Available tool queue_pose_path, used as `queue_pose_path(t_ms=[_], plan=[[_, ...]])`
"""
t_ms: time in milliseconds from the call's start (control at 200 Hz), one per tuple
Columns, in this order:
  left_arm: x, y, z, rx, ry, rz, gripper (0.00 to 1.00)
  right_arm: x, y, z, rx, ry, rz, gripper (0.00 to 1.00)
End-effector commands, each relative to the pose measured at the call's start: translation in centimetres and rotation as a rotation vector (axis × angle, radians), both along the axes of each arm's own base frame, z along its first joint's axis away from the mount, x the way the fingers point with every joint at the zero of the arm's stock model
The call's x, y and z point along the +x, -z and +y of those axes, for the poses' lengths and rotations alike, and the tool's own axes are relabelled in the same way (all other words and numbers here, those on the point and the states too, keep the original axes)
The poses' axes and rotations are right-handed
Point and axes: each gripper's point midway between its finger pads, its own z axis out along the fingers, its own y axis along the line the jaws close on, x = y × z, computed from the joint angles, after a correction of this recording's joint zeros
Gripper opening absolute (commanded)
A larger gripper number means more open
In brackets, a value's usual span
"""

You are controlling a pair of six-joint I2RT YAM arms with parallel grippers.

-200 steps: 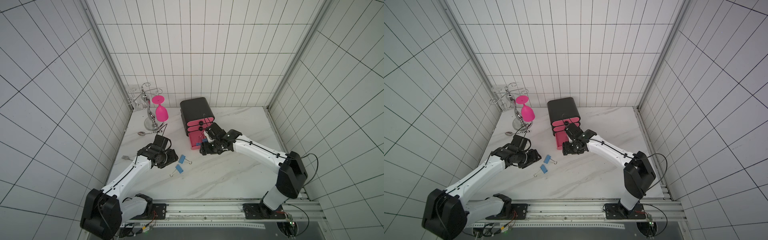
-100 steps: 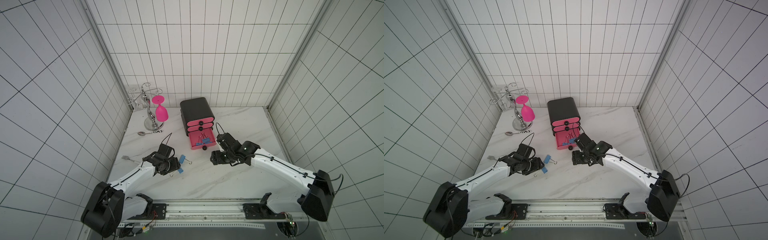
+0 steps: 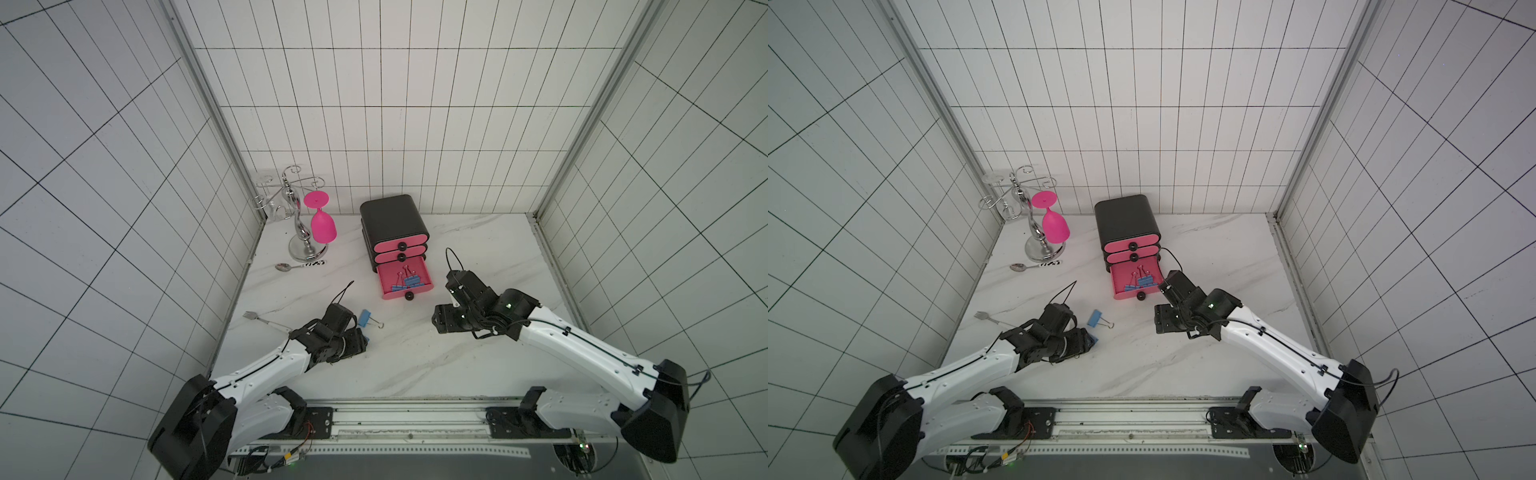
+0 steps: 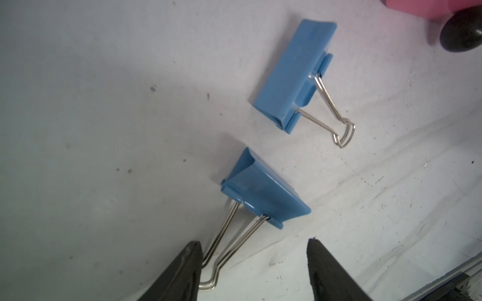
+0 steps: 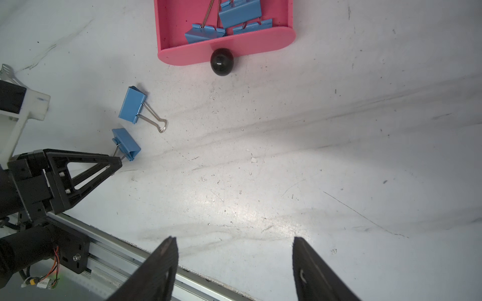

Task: Put the binder clips in the drawer according to color
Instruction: Pick up the binder clip at the center of the board.

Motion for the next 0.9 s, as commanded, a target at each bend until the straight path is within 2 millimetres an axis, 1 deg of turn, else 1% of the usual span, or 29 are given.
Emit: queue_pose_path(t_ms=[0,50,100,205,335,415,505,620,760,810,895], plan=[[-1.4,0.9,0.0,0.015,-0.026,0.025,0.68,-0.4,0.3,-1.7,-0.032,0.036,-0.005,0.71],[-1.7,0.9,-0.3,0.018,-0.016,0.021,0.67,-0.5,0.2,-2.0,-0.03,0.04,-0.009,0.71],[-1.9,0.9,-0.1,0.05,-0.014,0.017,0.68,-0.7,0.2,-2.2,-0.027,0.044,-0.011,0.72],[-1.5,0.0,1.8,0.18,-0.036,-0.002,0.68,-0.9,0.2,-2.6,-0.019,0.053,-0.014,0.72],[-0.2,-1.7,3.1,0.311,-0.017,-0.046,0.71,-1.1,0.1,-3.0,-0.017,0.055,-0.019,0.72],[0.6,-2.1,2.7,0.346,0.031,-0.051,0.72,-1.1,0.0,-3.2,-0.018,0.057,-0.023,0.73],[1.3,-1.9,1.7,0.365,0.079,-0.042,0.73,-1.1,-0.1,-3.4,-0.019,0.057,-0.024,0.75],[2.6,-2.2,0.5,0.375,0.105,-0.051,0.74,-1.0,-0.2,-3.7,-0.019,0.06,-0.024,0.76],[3.6,-1.9,-0.3,0.398,0.134,-0.043,0.76,-0.8,-0.3,-4.0,-0.015,0.062,-0.018,0.77],[3.9,-1.7,-0.5,0.407,0.142,-0.043,0.8,-0.7,-0.3,-4.1,-0.015,0.062,-0.015,0.77],[4.3,-1.4,-0.9,0.418,0.154,-0.039,0.81,-0.6,-0.2,-4.2,-0.013,0.063,-0.011,0.77]])
